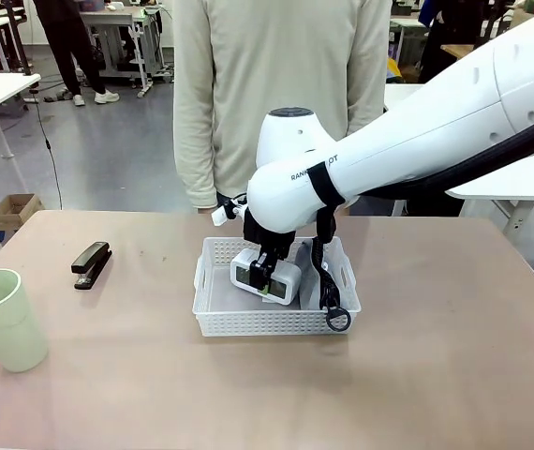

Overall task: Efficiently arrange items inside the basket to fit them all.
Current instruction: Pick up the Digital clock and place it inside the Organizing basket.

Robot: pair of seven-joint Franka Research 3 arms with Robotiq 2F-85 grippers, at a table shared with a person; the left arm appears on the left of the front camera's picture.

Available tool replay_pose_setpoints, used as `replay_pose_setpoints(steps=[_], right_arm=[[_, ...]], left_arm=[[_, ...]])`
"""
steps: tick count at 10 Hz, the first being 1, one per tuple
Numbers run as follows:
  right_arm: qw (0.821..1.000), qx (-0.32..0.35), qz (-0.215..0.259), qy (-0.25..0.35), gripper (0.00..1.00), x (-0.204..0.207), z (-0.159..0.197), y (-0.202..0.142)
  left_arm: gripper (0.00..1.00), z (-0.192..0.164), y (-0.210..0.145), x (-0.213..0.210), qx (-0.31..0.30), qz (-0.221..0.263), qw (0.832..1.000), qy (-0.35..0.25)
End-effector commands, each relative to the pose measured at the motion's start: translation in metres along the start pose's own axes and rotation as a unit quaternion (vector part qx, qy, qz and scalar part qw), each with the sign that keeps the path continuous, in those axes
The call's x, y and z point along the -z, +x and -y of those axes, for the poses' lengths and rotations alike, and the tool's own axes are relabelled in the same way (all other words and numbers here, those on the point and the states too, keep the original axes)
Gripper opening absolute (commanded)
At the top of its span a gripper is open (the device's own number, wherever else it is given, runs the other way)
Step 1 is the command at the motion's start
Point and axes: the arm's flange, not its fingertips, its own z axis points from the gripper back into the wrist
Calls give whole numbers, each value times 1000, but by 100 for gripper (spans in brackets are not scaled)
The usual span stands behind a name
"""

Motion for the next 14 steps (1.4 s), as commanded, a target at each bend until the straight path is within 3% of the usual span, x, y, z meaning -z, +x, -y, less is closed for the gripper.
replay_pose_setpoints(steps=[1,4,5,6,12,14], right_arm=[[1000,4,21,13,52,0,1,-2],[1000,-8,19,18,52,0,1,1],[1000,-8,15,20,94,0,1,2],[1000,-13,14,20,100,1,2,2],[999,-27,28,22,100,-4,-1,-3],[998,-31,43,16,100,-24,4,-15]], left_arm=[[100,1,0,1,12,4,1000,-10],[100,1,0,1,12,4,1000,-10],[100,1,0,1,12,4,1000,-10],[100,1,0,1,12,4,1000,-10],[100,1,0,1,12,4,1000,-10],[100,1,0,1,12,4,1000,-10]])
